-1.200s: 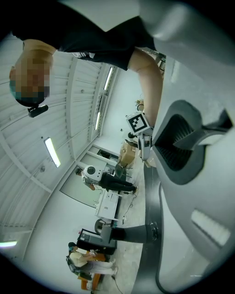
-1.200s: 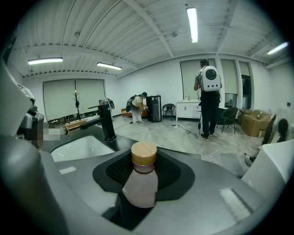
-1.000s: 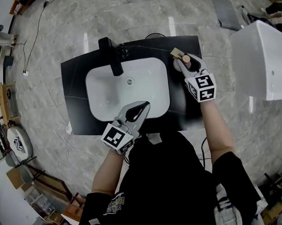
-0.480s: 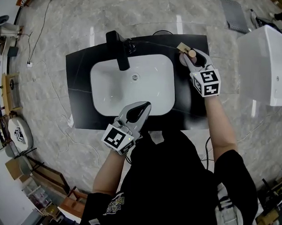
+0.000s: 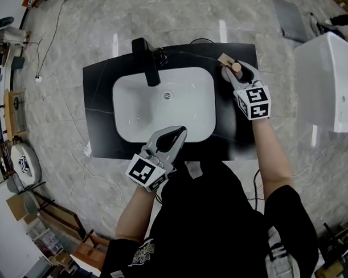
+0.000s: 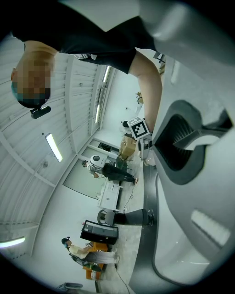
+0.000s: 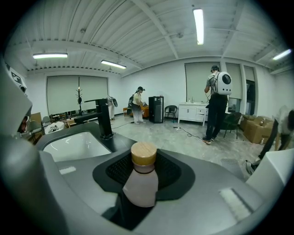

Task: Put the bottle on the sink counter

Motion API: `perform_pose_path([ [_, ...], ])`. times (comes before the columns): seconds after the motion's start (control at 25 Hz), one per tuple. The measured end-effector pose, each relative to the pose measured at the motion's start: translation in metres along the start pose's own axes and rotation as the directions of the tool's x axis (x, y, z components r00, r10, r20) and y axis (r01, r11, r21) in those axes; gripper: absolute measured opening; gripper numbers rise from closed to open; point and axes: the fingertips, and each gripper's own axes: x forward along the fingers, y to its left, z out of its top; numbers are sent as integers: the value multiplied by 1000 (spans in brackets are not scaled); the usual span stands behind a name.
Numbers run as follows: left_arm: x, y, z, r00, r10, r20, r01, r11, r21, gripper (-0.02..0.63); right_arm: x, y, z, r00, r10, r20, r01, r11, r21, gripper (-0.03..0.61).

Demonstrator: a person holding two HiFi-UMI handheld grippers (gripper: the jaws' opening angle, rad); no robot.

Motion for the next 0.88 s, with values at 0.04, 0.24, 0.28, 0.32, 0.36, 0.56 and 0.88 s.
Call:
perform_pose_path([
  [0.04,-2,0,-1,1000,4,-2,-4,1000,5,2,0,0,0,1000,2,0,-2,1000,0,164],
  [0.24,-16,2,-3,1000,27,-4,-27,999,33,1,1,-1,0,1000,9,4,-9,1000,3,169],
  [0.28,-19,2,-3,999,36,-10,-36,999,26,2,1,0,-1,1000,11,0,-11,1000,4,170],
  [0.32,-21,1,-3,999,44,-15,-43,999,20,0,1,0,-2,1000,15,-4,-15,1000,6,170],
  [0.36,-24,1,-3,999,47,-17,-47,999,18,2,0,1,-3,1000,19,-10,-19,1000,9,170],
  [0.56,-32,-6,-4,1000,26,-4,-26,999,34,1,-10,0,-9,999,9,-43,-8,1000,15,186],
  [0.88,-60,-4,-10,1000,15,13,-15,999,40,2,-51,11,-13,994,-99,-52,102,993,60,26],
])
